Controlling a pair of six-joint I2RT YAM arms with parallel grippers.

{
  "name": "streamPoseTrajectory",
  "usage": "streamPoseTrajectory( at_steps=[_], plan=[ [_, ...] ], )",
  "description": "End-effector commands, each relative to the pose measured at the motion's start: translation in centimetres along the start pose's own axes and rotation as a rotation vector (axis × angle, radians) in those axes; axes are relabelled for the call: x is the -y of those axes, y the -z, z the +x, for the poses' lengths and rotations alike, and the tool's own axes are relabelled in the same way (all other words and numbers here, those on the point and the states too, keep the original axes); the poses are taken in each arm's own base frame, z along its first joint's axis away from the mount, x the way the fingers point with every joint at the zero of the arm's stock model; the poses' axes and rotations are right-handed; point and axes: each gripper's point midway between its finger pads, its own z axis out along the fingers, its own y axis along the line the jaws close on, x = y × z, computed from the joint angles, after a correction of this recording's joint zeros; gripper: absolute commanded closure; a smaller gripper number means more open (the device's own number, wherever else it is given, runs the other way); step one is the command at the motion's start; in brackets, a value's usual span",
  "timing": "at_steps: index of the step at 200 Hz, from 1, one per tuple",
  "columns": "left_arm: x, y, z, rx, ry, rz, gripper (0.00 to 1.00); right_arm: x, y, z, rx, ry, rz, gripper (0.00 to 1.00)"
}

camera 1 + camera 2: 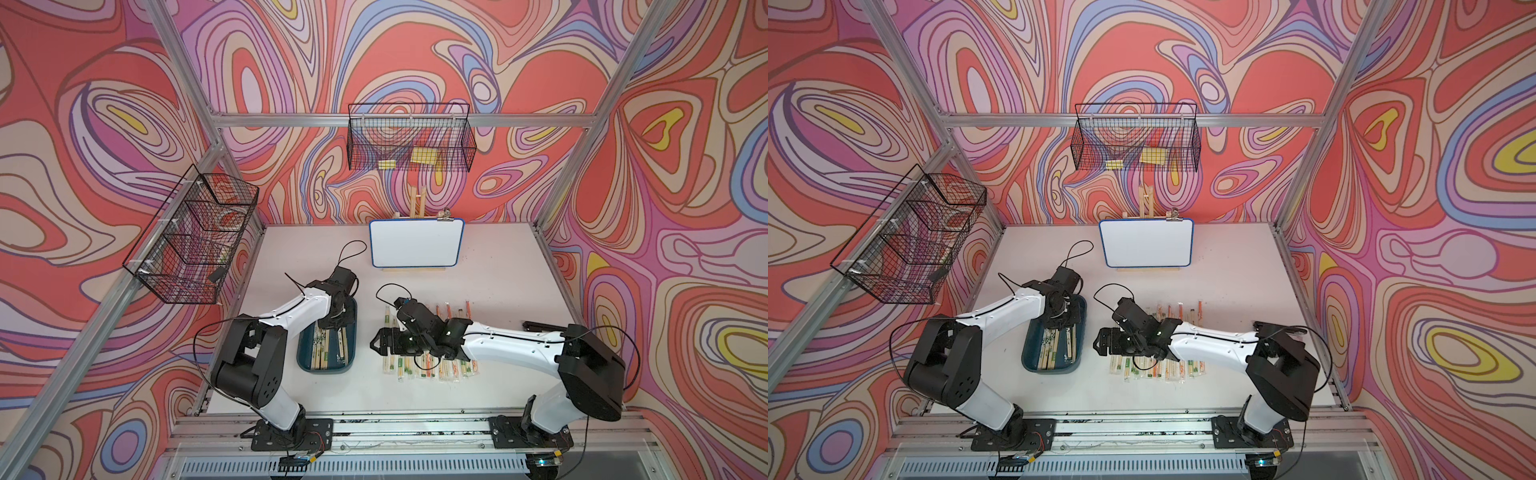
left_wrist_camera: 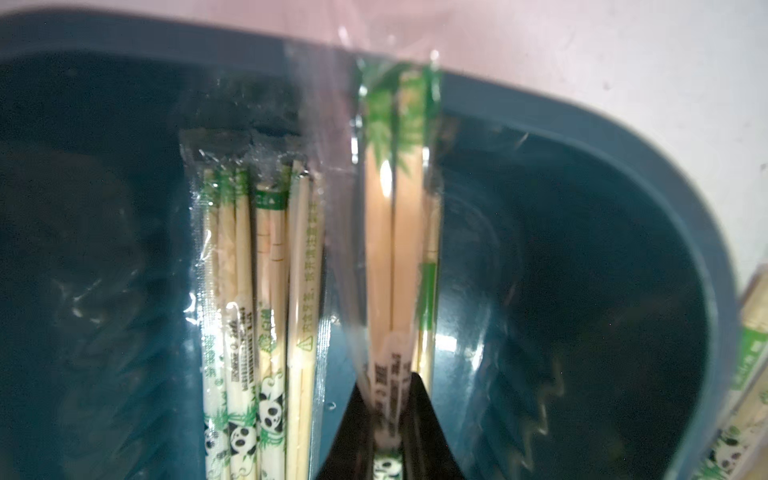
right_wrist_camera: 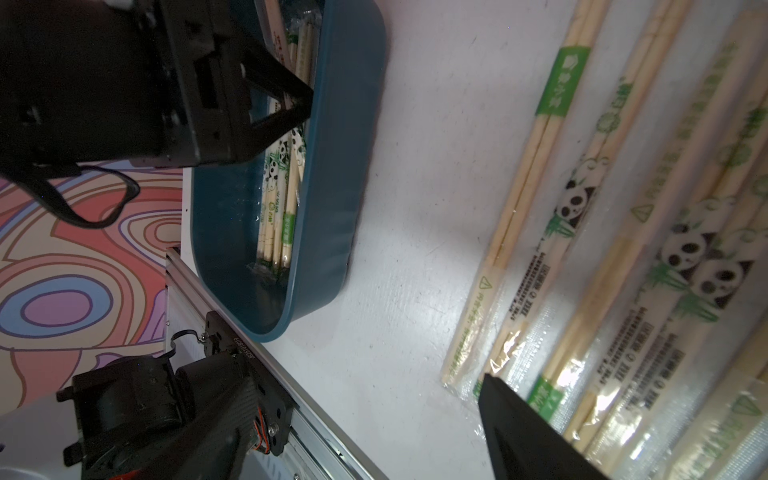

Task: Take the paired disposable chopsticks out of the storage box
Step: Pick up the paired disposable chopsticks from the storage box, then place the paired disposable chopsticks at the center of the board.

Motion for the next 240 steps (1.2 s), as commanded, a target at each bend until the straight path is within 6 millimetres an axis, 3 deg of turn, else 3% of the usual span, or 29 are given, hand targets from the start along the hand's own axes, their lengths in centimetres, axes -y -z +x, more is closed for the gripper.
streamPoseTrajectory(
  at_steps=[1, 35, 69, 110, 181, 240],
  plan=[
    [-0.7, 2.9, -1.0, 0.036, -0.010, -0.020, 1.00, -0.6, 0.5, -0.3, 0.017, 0.023, -0.013, 0.11],
    [-0.9, 6.3, -2.2, 0.075, -0.018, -0.017, 1.00, -1.0, 0.5, -0.7, 0.022, 0.035, -0.011, 0.11],
    [0.1, 9.3, -2.7, 0.095, 0.000, 0.063, 1.00, -1.1, 0.8, -1.1, 0.034, 0.047, -0.001, 0.11],
    [2.4, 10.5, -1.9, 0.101, 0.021, 0.141, 1.00, -0.3, 1.5, -0.9, 0.048, 0.052, 0.030, 0.10],
    [9.3, 8.2, 1.1, 0.058, -0.099, 0.157, 1.00, 3.7, 3.2, 1.2, 0.068, 0.003, 0.104, 0.09],
    [12.4, 4.3, 3.0, -0.011, -0.154, 0.132, 0.99, 6.0, 4.6, 2.6, 0.074, -0.017, 0.148, 0.09]
  ],
)
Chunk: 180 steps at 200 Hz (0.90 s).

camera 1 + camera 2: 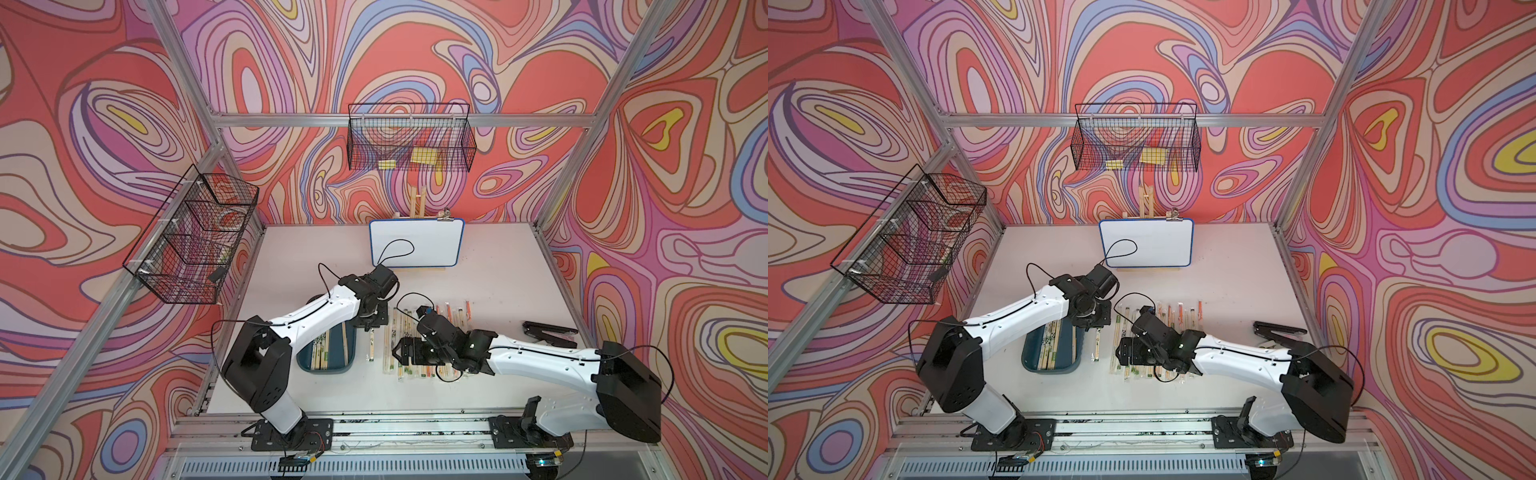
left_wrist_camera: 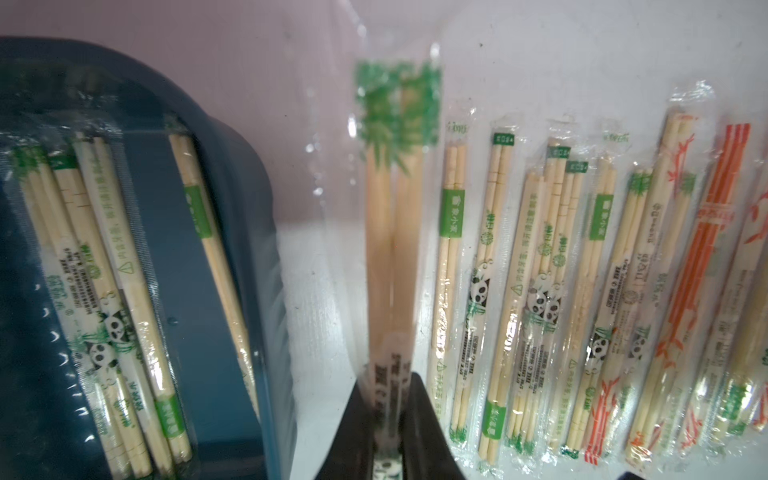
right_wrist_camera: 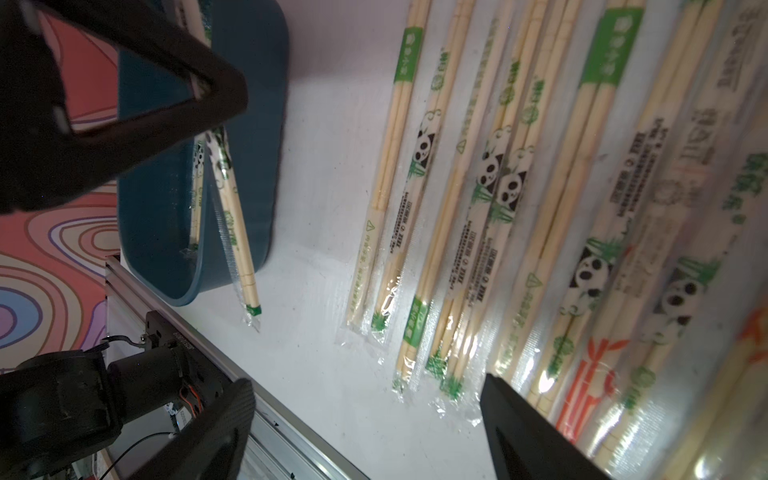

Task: Take the paired disposable chopsticks out of the storage box
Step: Place the paired disposable chopsticks at the center of the board.

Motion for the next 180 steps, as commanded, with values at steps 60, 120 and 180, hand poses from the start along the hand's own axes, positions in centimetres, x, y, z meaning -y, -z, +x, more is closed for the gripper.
streamPoseTrajectory(
  at_steps=[60, 120, 180],
  plan=[
    [2.0, -4.4, -0.3, -0.048, -0.002, -0.008, 0.98, 0.7, 0.6, 0.3, 0.003, 0.019, 0.028, 0.09],
    [2.3, -5.8, 0.0, -0.076, -0.005, -0.011, 0.90, 0.7, 0.4, 0.3, 0.000, 0.019, 0.030, 0.09],
    [2.5, -5.4, -0.1, -0.069, -0.006, 0.009, 0.69, 0.6, 0.6, 0.2, 0.001, 0.023, 0.032, 0.09]
  ],
)
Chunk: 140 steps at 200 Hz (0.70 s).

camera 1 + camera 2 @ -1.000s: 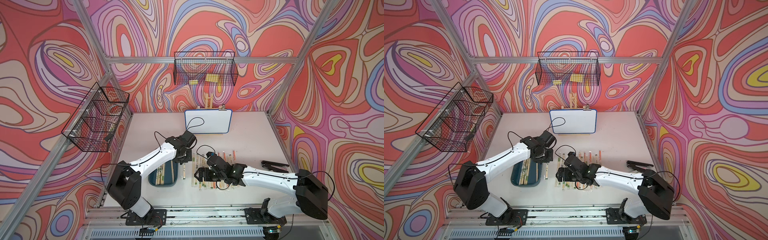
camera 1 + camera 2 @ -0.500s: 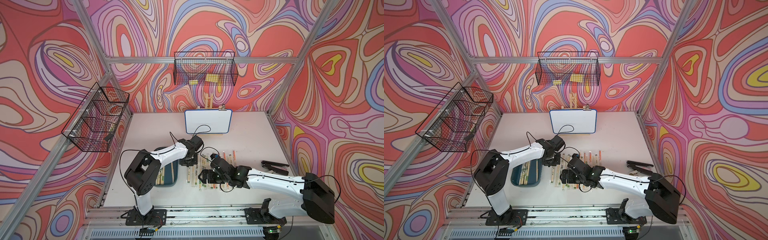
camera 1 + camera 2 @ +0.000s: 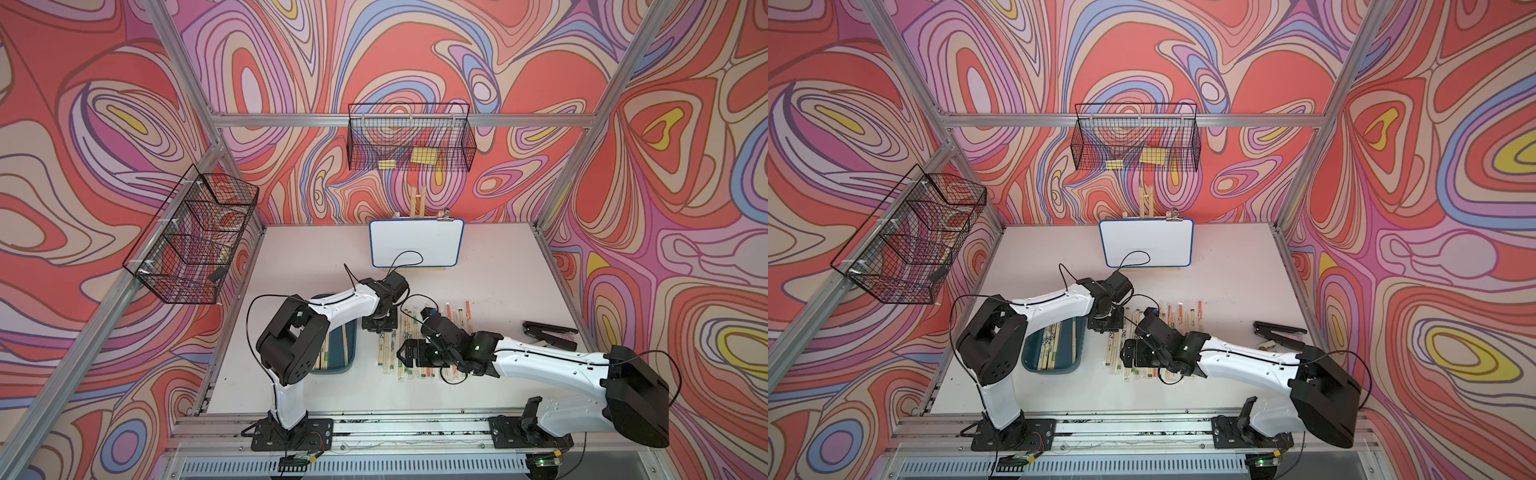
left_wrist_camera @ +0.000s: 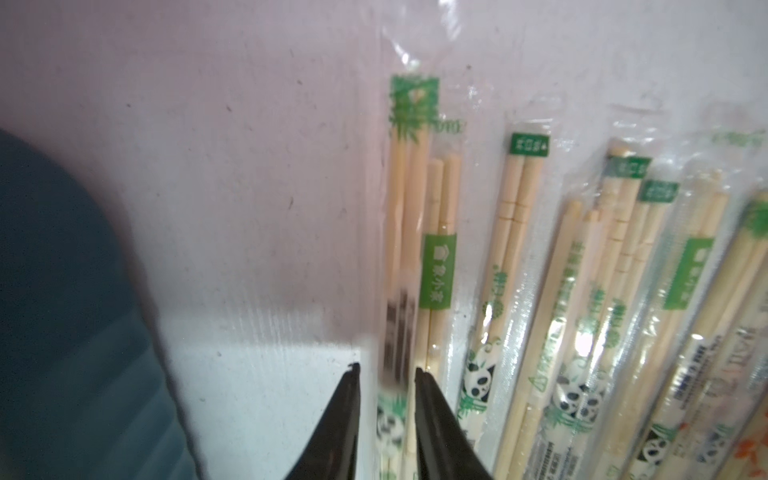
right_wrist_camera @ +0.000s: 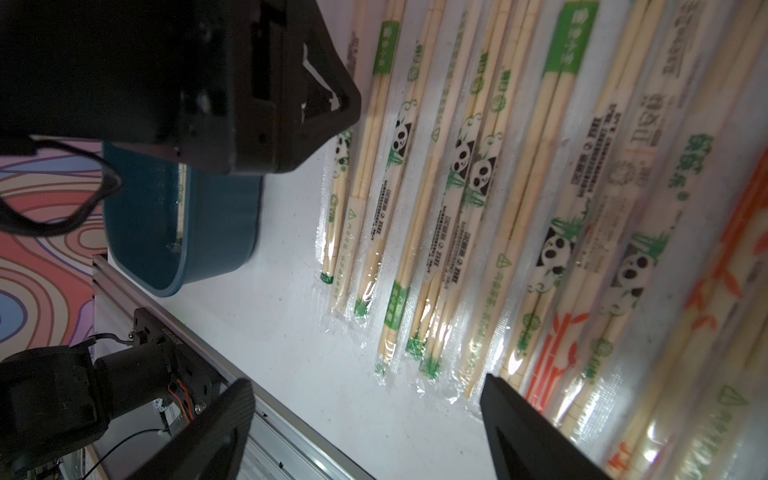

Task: Take the paired disposable chopsticks out of the storage box
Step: Place the paired disposable chopsticks at the center of the board.

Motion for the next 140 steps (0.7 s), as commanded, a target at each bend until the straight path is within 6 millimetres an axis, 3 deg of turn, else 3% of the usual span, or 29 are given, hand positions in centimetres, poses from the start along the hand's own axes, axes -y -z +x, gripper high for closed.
streamPoseTrajectory(
  at_steps=[1, 33, 75, 110, 140],
  plan=[
    [0.6, 0.5, -0.4, 0.014, 0.003, 0.022, 0.69, 0.0, 0.0, -0.2, 0.006, 0.018, 0.015, 0.09],
    [0.6, 2.4, -0.8, 0.050, 0.008, 0.046, 0.66, -0.3, 0.3, -0.4, 0.014, 0.021, 0.009, 0.09],
    [-0.5, 6.7, -1.6, 0.145, 0.001, 0.042, 0.60, -1.0, 0.7, -1.1, 0.028, 0.035, 0.003, 0.09],
    [-3.1, 9.4, -1.6, 0.213, 0.009, -0.030, 0.53, -2.2, 1.0, -2.1, 0.034, 0.053, -0.002, 0.09],
    [-6.3, 10.0, -1.1, 0.214, 0.056, -0.086, 0.48, -3.8, 1.5, -3.4, 0.040, 0.075, 0.003, 0.09]
  ],
)
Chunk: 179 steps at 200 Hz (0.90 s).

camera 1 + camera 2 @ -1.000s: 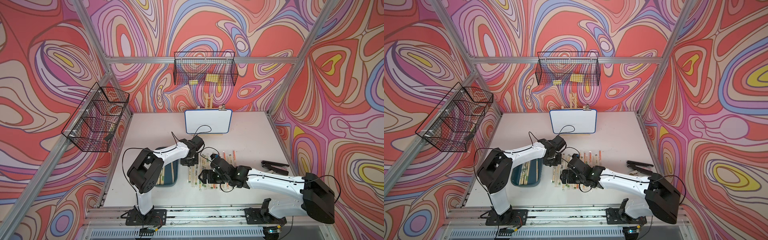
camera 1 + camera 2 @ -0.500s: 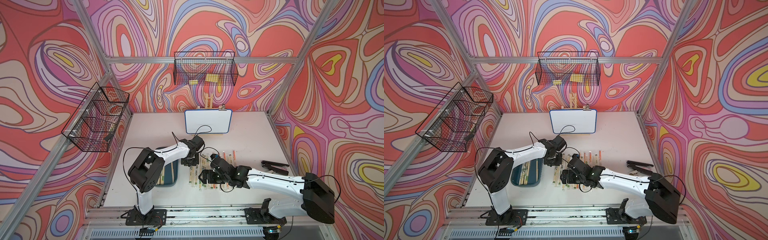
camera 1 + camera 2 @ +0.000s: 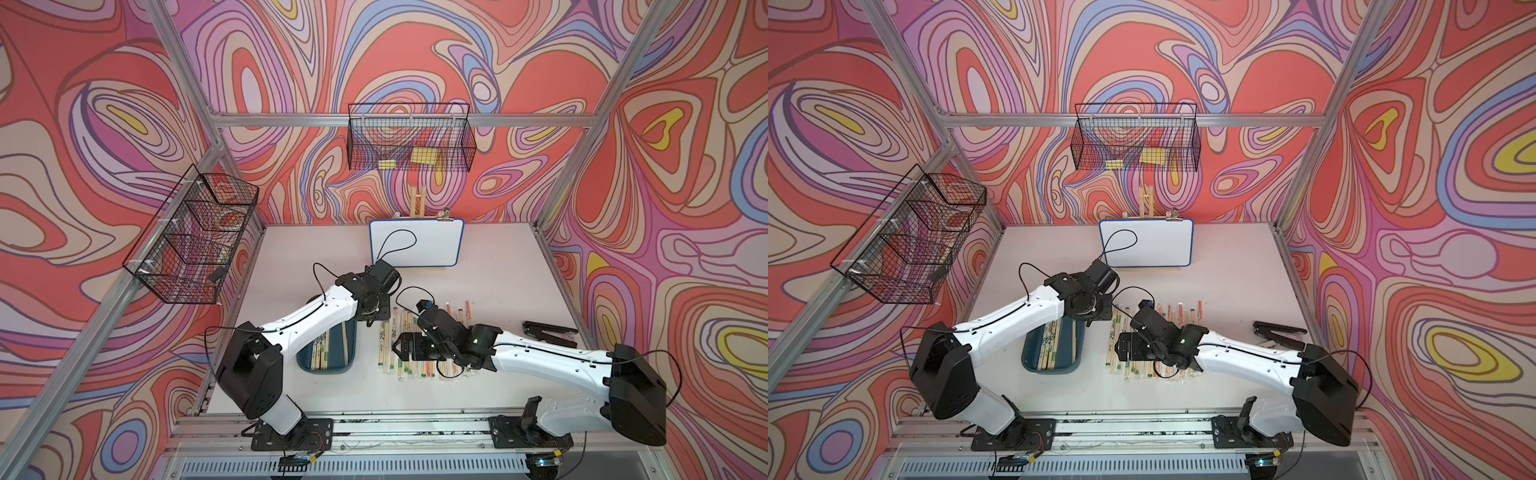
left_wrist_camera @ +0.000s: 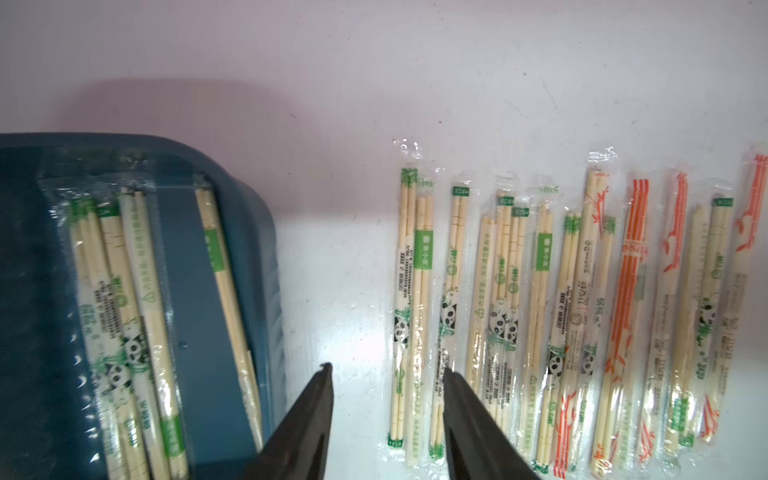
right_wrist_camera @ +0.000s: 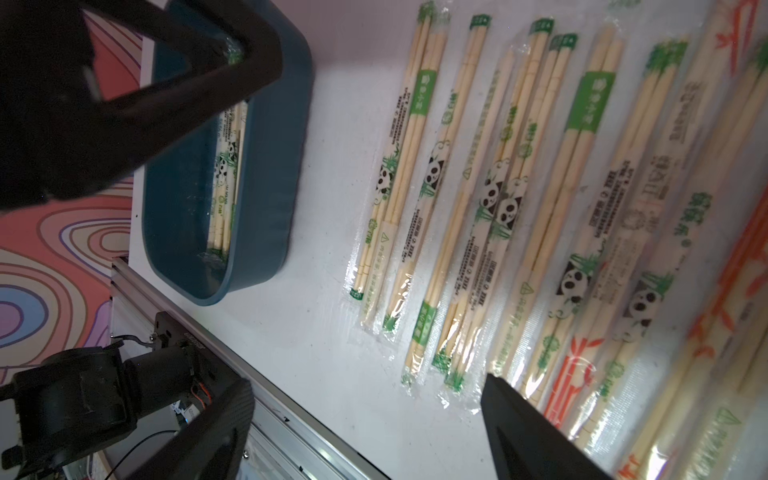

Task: Take the paired disposable chopsticks out of the storage box
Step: Place the paired disposable chopsticks at the center of the board, then pick up the paired disposable chopsticks from the storage box.

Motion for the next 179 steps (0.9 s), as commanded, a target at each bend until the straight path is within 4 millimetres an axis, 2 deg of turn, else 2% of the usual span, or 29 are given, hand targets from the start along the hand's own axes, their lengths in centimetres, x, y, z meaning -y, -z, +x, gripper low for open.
streamPoseTrajectory(
  at_steps=[1, 45, 75, 125, 179],
  plan=[
    [-4.1, 0.6, 0.7, -0.012, 0.015, -0.116, 0.48, -1.0, 0.3, -1.1, 0.009, 0.036, 0.019, 0.09],
    [-9.8, 0.1, 2.1, -0.050, 0.130, -0.181, 0.48, -2.8, 0.2, -3.2, 0.026, 0.045, 0.037, 0.08],
    [-11.5, -0.7, 2.8, -0.069, 0.163, -0.187, 0.49, -3.8, -0.7, -4.0, 0.016, 0.045, 0.036, 0.08],
    [-11.8, -3.3, 3.3, -0.117, 0.169, -0.195, 0.54, -5.4, -1.7, -4.9, 0.001, 0.064, 0.023, 0.08],
    [-11.1, -6.0, 4.0, -0.147, 0.165, -0.168, 0.55, -5.2, -2.8, -4.3, -0.025, 0.066, 0.018, 0.08]
  ],
)
